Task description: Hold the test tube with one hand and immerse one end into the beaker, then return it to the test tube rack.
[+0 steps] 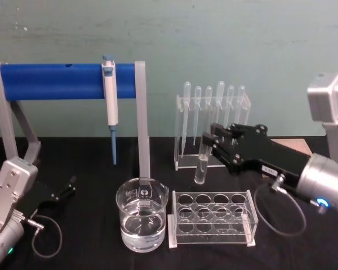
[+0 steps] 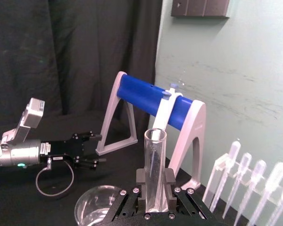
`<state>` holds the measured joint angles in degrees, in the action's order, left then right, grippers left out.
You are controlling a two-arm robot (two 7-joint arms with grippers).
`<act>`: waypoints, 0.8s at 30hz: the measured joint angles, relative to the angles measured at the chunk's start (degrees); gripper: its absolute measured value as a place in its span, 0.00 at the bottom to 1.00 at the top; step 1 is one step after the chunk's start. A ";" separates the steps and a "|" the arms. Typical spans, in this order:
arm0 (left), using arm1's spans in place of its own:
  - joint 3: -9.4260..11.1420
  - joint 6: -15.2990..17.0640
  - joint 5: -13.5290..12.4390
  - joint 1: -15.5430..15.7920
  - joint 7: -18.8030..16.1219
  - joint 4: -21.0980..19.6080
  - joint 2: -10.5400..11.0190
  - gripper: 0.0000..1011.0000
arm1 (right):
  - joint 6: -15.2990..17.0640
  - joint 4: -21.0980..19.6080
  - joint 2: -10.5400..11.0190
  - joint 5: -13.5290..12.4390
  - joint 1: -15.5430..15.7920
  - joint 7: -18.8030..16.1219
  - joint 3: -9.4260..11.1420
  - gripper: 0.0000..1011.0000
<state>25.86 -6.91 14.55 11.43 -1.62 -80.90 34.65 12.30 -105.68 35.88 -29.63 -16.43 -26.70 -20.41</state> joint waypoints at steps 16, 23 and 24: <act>0.00 0.00 0.00 0.00 0.00 0.00 0.00 0.99 | 1.48 8.31 -4.60 -1.26 -11.53 -2.92 -6.47 0.24; 0.00 0.00 0.00 0.00 0.00 0.00 0.00 0.99 | 0.51 11.20 -7.20 -1.56 -14.25 -3.96 -9.36 0.24; 0.00 0.00 0.00 0.00 0.00 0.00 0.00 0.99 | 0.43 11.49 -7.47 -1.56 -14.48 -4.01 -9.71 0.24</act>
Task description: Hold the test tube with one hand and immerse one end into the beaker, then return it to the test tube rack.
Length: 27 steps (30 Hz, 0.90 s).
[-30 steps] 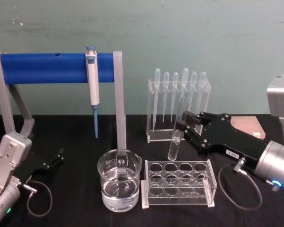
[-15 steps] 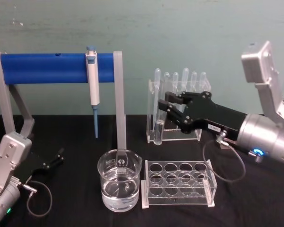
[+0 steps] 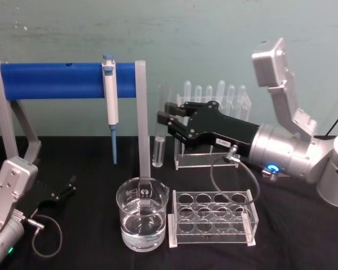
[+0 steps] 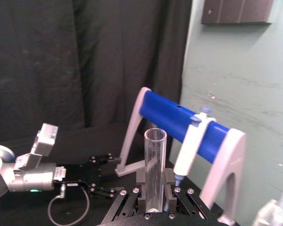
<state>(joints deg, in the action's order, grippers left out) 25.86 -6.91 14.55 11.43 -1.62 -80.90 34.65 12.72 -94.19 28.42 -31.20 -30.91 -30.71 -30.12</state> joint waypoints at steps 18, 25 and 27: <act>0.00 0.00 0.00 0.00 0.00 0.00 0.00 0.99 | -3.61 4.89 -2.67 1.51 -0.93 -1.92 -4.96 0.24; 0.00 0.00 0.00 -0.01 0.00 0.00 0.00 0.99 | -5.34 4.96 -2.40 2.06 0.92 -2.30 -5.49 0.24; 0.00 0.00 0.00 0.00 0.00 0.00 0.00 0.99 | -6.00 5.16 -2.34 2.40 1.40 -2.47 -5.55 0.24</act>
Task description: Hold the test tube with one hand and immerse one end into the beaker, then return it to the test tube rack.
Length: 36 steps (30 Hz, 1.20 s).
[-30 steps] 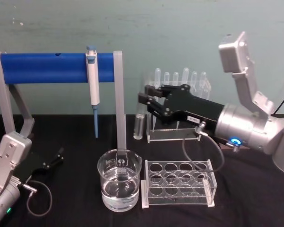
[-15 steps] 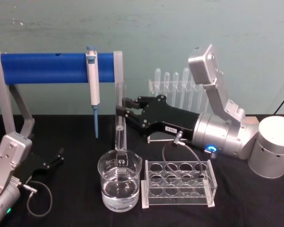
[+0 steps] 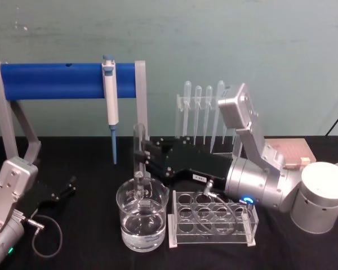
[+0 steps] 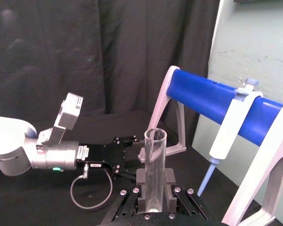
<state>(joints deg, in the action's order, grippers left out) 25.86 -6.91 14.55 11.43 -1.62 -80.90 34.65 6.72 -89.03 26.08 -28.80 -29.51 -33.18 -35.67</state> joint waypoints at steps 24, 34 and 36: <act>0.00 0.00 0.00 0.00 0.00 0.00 0.00 0.99 | -6.57 2.55 0.01 2.72 2.90 -2.37 0.77 0.24; 0.00 0.00 0.00 0.00 0.00 0.00 0.00 0.99 | -7.61 4.14 -0.71 3.63 3.40 -2.88 0.75 0.24; 0.00 0.00 0.00 0.00 0.00 0.00 0.00 0.99 | -7.79 4.47 -0.82 3.84 3.43 -2.95 0.75 0.24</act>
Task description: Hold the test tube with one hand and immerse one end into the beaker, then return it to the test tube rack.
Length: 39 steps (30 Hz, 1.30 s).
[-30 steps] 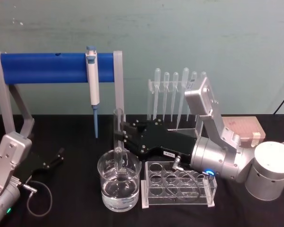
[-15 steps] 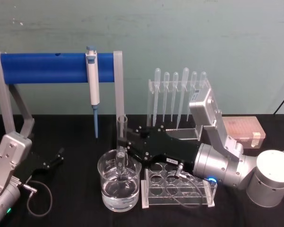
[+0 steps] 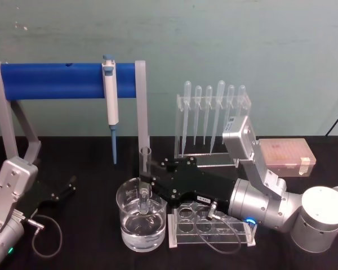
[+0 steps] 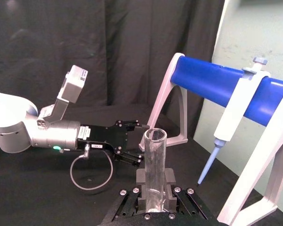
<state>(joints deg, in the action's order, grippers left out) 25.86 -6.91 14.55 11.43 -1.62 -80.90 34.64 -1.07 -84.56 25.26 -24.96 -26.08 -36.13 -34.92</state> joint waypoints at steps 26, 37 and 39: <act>0.00 0.00 0.00 0.00 0.00 0.00 0.00 0.99 | -1.41 1.52 -0.79 1.59 1.05 -0.84 0.04 0.24; 0.00 0.00 0.00 0.00 0.00 0.00 0.00 0.99 | -1.49 1.97 -1.05 1.84 1.47 -1.02 -0.02 0.24; 0.00 0.00 0.00 0.00 0.00 0.00 0.00 0.99 | -1.51 2.11 -1.10 1.65 1.66 -1.10 0.10 0.24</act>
<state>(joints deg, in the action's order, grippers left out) 25.86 -6.91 14.55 11.43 -1.62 -80.90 34.65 -2.58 -82.45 24.16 -23.31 -24.42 -37.23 -34.82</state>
